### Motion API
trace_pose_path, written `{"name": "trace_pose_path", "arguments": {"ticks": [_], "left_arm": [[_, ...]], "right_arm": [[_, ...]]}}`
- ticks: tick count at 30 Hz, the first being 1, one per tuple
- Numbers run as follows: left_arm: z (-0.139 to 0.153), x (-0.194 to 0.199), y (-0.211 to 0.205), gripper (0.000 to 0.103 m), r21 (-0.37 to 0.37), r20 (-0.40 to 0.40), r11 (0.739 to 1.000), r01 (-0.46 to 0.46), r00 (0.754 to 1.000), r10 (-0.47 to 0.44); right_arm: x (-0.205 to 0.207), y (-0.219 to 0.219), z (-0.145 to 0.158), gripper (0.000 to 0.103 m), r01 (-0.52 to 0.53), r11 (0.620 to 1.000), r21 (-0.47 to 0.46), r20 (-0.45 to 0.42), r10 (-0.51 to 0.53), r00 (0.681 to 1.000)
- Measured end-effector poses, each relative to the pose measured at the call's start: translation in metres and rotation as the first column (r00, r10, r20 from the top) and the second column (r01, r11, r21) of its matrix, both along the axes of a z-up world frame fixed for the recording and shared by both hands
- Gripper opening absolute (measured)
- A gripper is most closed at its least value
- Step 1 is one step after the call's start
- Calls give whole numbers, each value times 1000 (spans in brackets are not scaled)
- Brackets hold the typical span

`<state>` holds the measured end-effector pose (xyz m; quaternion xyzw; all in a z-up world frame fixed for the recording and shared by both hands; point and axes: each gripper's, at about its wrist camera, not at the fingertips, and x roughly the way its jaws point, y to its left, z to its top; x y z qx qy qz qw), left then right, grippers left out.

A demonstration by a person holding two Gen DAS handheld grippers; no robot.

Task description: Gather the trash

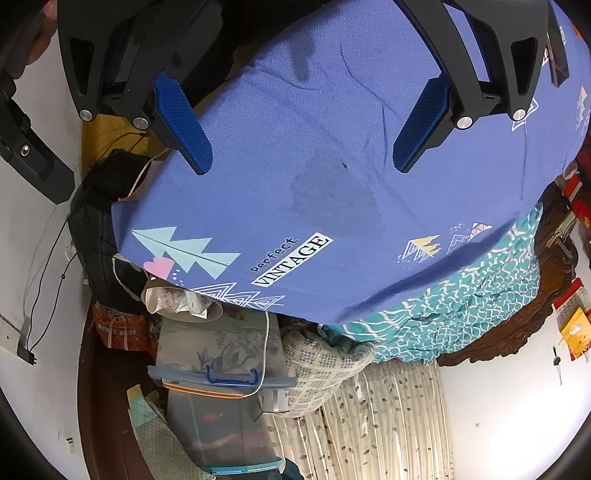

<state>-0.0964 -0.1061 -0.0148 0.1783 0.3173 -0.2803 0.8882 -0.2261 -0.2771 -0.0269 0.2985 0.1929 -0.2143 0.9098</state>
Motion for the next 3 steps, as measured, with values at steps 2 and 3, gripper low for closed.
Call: {"name": "trace_pose_path", "arguments": {"ticks": [2, 3], "left_arm": [[-1, 1, 0, 94, 5, -3, 1000, -1, 1000, 1], [-1, 1, -1, 94, 6, -3, 1000, 0, 1000, 0]], "right_arm": [[0, 0, 0, 99, -1, 1000, 0, -1, 1, 1000], [0, 0, 0, 99, -1, 1000, 0, -1, 1, 1000]]}}
